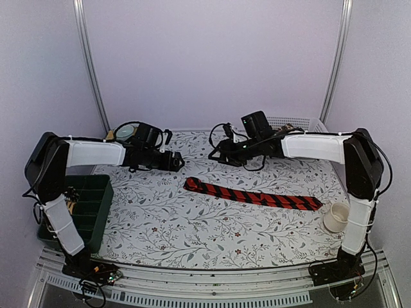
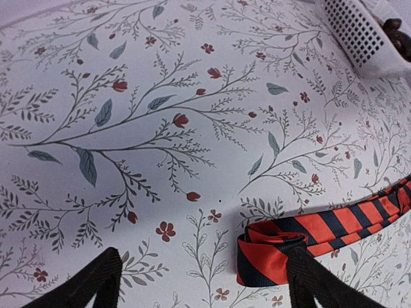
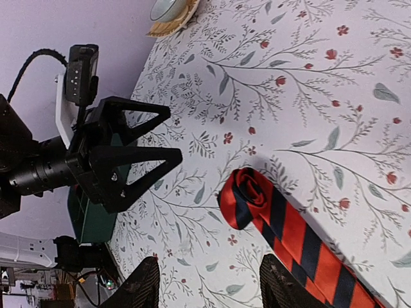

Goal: Roll the ties
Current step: Roll the tie at the center of the board.

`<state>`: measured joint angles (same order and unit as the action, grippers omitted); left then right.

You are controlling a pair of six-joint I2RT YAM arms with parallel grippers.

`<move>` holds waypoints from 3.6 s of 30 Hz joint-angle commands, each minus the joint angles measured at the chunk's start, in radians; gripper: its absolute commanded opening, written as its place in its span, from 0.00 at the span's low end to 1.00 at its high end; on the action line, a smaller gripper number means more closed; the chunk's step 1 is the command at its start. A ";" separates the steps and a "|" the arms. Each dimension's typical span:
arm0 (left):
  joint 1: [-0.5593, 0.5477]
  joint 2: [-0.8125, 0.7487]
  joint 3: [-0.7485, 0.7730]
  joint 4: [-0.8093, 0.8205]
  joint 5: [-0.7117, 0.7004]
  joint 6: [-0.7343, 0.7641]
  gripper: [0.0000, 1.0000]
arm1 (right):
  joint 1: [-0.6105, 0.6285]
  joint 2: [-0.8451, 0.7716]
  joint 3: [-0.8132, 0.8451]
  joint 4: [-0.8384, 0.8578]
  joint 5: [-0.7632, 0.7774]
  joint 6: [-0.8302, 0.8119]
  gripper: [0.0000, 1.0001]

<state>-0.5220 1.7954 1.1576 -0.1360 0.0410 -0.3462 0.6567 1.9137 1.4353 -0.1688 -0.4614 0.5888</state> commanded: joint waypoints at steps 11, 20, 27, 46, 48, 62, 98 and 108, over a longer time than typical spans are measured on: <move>0.115 -0.022 -0.081 0.168 0.524 0.680 1.00 | 0.097 0.360 0.188 0.074 -0.048 0.168 0.52; 0.145 0.135 0.247 -0.376 0.753 1.277 1.00 | 0.104 0.390 0.184 0.090 -0.049 0.190 0.51; 0.119 0.273 0.403 -0.570 0.718 1.472 0.98 | 0.107 0.410 0.181 0.100 -0.039 0.208 0.49; 0.041 0.350 0.391 -0.443 0.561 1.530 0.92 | 0.118 0.486 0.212 0.101 -0.036 0.244 0.47; 0.034 0.368 0.404 -0.448 0.543 1.536 0.91 | 0.118 0.488 0.214 0.100 -0.032 0.245 0.47; 0.004 0.442 0.435 -0.460 0.517 1.565 0.67 | 0.118 0.528 0.248 0.105 -0.040 0.261 0.36; 0.027 0.237 0.371 -0.510 0.350 0.767 0.83 | 0.075 0.540 0.120 0.199 -0.207 0.309 0.20; 0.092 0.151 0.043 -0.113 0.723 0.217 0.48 | 0.070 0.555 0.143 0.206 -0.228 0.328 0.20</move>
<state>-0.4454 1.9434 1.2945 -0.4435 0.5865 0.1677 0.7326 2.3726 1.5826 0.0681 -0.6937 0.9043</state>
